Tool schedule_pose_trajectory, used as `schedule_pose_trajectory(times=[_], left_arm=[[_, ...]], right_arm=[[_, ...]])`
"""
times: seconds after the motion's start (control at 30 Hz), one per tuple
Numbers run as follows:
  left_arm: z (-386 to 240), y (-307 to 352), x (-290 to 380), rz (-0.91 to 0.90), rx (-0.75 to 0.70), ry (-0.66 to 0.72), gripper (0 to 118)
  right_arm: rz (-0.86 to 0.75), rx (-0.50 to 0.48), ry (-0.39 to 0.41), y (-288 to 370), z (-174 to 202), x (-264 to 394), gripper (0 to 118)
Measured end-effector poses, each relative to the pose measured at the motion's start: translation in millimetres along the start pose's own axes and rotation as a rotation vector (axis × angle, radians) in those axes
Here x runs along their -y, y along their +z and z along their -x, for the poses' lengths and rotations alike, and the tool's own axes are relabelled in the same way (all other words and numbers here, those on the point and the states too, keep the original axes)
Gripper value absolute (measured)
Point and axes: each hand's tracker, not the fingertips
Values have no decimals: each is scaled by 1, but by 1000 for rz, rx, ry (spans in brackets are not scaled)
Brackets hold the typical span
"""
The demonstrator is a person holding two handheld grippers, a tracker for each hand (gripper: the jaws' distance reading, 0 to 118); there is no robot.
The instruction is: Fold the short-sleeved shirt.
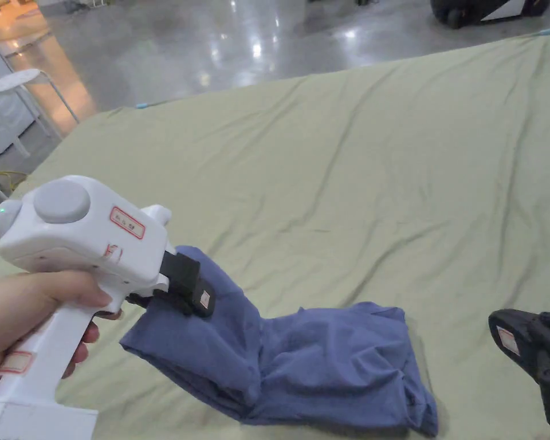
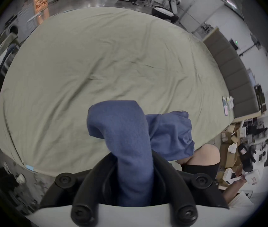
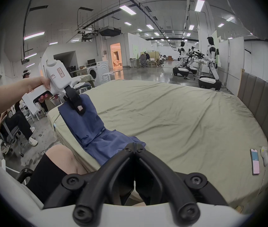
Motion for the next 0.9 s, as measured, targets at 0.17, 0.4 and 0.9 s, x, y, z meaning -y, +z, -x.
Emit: schedule_pose_trajectory(times=[0.17,0.4,0.9], left_arm=[[-48,-47,-5,45,-2,-15,11],[-106,-103,-6,33,230,8,104],[-122,-150,45,79,-44,-132,4]], right_arm=[[-19,34,-38,21,-15,9,0],[-17,74,-33,47,-29,19,0],[-10,85,-20,54,-26,24,0]])
